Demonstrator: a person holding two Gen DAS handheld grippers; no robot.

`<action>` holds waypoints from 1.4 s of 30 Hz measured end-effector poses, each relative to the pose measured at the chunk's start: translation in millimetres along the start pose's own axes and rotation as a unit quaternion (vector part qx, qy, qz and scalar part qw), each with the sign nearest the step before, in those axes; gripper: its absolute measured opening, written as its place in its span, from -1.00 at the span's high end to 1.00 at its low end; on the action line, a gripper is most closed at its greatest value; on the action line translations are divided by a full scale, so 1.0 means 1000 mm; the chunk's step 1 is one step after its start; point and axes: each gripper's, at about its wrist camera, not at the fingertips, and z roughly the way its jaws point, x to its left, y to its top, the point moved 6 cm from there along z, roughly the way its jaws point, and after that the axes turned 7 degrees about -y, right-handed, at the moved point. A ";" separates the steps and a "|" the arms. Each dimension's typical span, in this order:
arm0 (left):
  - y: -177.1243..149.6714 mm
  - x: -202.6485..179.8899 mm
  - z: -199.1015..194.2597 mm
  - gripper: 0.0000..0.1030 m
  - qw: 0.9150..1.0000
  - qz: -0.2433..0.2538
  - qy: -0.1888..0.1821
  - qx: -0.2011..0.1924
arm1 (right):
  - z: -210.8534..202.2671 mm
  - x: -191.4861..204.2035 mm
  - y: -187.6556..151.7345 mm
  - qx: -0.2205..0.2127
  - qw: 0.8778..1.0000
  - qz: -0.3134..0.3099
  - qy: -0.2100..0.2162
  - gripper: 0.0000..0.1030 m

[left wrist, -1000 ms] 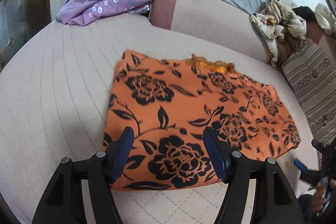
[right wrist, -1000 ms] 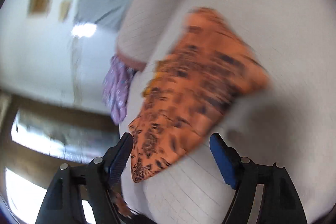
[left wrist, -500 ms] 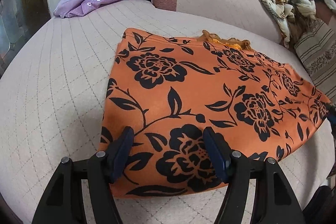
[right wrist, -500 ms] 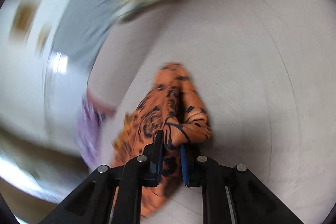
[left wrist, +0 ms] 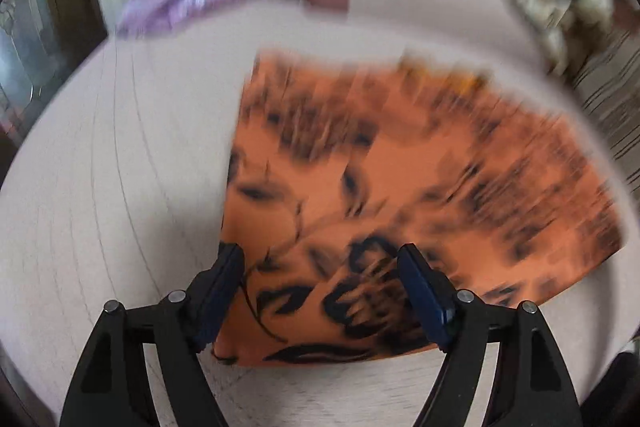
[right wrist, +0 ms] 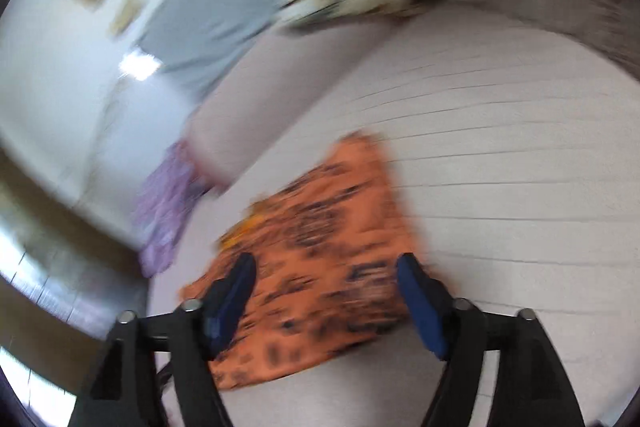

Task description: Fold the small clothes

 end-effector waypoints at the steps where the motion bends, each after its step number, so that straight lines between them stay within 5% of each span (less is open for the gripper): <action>1: 0.001 -0.001 -0.003 -0.59 1.000 0.007 0.004 -0.013 | 0.012 0.006 -0.004 0.018 1.000 -0.007 0.020 -0.63; 2: 0.002 -0.004 -0.008 -0.59 1.000 0.011 0.009 -0.013 | 0.030 0.005 -0.011 0.050 0.998 -0.010 0.035 -0.63; 4: 0.006 -0.006 -0.014 -0.59 1.000 0.001 0.002 -0.008 | 0.073 -0.042 -0.035 0.131 0.989 0.033 -0.056 -0.56; 5: 0.007 -0.005 -0.017 -0.59 1.000 0.000 -0.001 -0.009 | 0.072 -0.057 -0.038 0.123 0.988 0.075 -0.049 -0.35; 6: 0.009 -0.004 -0.019 -0.59 1.000 -0.002 0.004 -0.013 | 0.064 -0.056 -0.033 0.101 0.990 0.094 -0.028 -0.36; 9: 0.006 0.003 -0.008 -0.59 1.000 -0.011 0.016 0.004 | 0.048 -0.028 -0.017 0.078 0.995 0.035 -0.042 -0.42; 15: 0.005 0.002 -0.004 -0.63 1.000 -0.011 0.021 0.000 | 0.078 0.031 0.007 0.086 0.995 -0.036 0.027 -0.78; 16: 0.005 0.003 -0.004 -0.64 1.000 -0.013 0.020 0.001 | 0.100 0.023 0.006 0.101 0.994 -0.030 0.006 -0.77; 17: 0.005 0.004 -0.004 -0.64 1.000 -0.015 0.018 0.002 | 0.126 -0.005 0.000 0.140 0.988 -0.005 -0.064 -0.72; 19: 0.006 0.005 -0.004 -0.67 1.000 -0.014 0.016 0.003 | 0.118 -0.004 0.011 0.125 0.990 0.018 -0.057 -0.68; 22: 0.006 0.009 -0.001 -0.76 1.000 -0.025 0.017 0.008 | 0.101 0.040 0.034 0.085 0.996 -0.031 -0.021 -0.68; 25: 0.005 0.016 0.002 -0.78 0.999 -0.046 0.002 0.011 | 0.119 0.057 0.049 0.088 0.995 -0.052 -0.007 -0.76; 26: 0.004 0.017 0.002 -0.79 0.999 -0.052 -0.001 0.011 | 0.135 0.050 0.054 0.095 0.994 -0.052 -0.017 -0.76; 28: 0.003 0.019 0.003 -0.81 0.998 -0.057 -0.003 0.015 | 0.179 0.004 0.052 0.141 0.984 -0.020 -0.107 -0.73; 31: 0.003 0.020 0.001 -0.81 0.998 -0.053 -0.002 0.015 | 0.163 -0.003 0.061 0.108 0.991 0.025 -0.077 -0.72; 35: 0.001 0.021 0.001 -0.83 0.998 -0.055 0.001 0.014 | 0.126 0.025 0.055 0.080 0.996 -0.014 -0.026 -0.74; 39: 0.000 0.021 -0.010 -0.83 0.998 -0.060 0.007 0.019 | 0.144 -0.007 0.026 0.154 0.982 -0.041 -0.103 -0.65; 42: 0.004 0.021 -0.042 -0.83 0.998 -0.055 0.012 -0.022 | 0.109 0.007 0.031 0.107 0.990 -0.043 -0.076 -0.69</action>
